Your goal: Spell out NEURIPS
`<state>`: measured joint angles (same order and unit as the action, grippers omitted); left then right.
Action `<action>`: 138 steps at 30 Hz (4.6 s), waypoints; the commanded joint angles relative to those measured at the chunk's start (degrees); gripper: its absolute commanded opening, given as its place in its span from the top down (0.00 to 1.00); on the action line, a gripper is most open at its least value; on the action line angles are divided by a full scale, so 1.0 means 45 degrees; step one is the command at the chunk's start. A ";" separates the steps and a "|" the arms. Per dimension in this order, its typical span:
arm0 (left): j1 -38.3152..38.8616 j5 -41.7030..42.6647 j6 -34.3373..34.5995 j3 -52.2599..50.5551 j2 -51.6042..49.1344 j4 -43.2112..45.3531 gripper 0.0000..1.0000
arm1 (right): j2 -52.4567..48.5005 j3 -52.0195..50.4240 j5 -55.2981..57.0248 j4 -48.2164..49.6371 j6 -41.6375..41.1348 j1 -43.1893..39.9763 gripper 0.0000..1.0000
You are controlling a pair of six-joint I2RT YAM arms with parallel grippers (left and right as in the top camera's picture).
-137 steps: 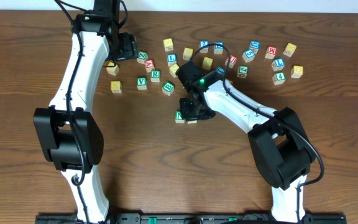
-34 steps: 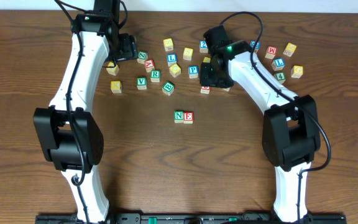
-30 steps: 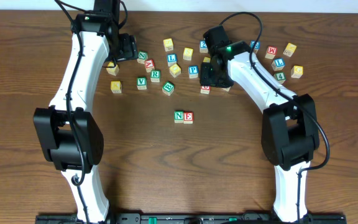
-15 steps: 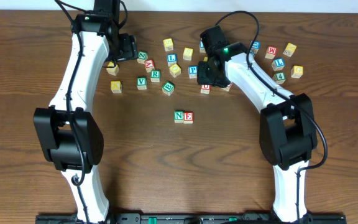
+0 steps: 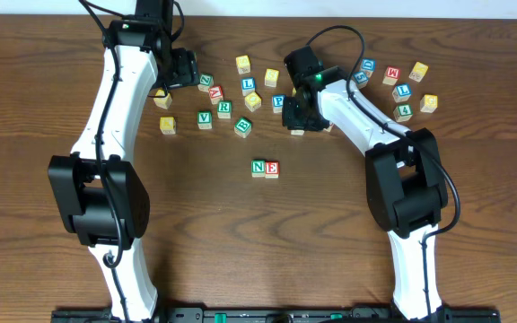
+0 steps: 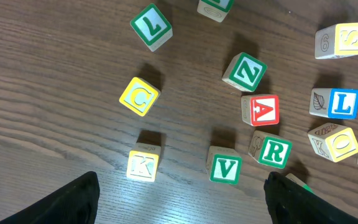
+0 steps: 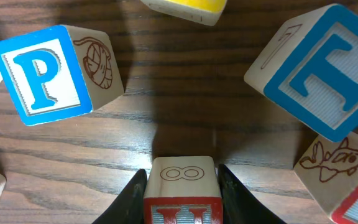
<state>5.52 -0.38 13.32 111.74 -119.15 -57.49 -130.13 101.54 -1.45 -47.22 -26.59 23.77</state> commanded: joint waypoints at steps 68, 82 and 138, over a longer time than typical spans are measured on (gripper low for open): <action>0.0005 -0.0209 0.0068 -0.0141 -0.0151 0.0078 0.16 | 0.1506 -0.1617 0.0253 -0.2837 0.0097 0.2239 0.64; 0.0005 -0.0209 0.0068 -0.0141 -0.0151 0.0083 0.16 | 0.1564 -0.0627 -0.0165 -0.3458 0.0112 0.1729 0.67; 0.0005 -0.0209 0.0068 -0.0141 -0.0151 0.0160 0.16 | 0.1588 -0.0641 -0.0146 -0.3458 0.0204 0.0816 0.83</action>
<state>5.52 -0.38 13.32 111.74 -119.15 -56.71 -124.42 97.14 -2.17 -61.60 -25.87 29.30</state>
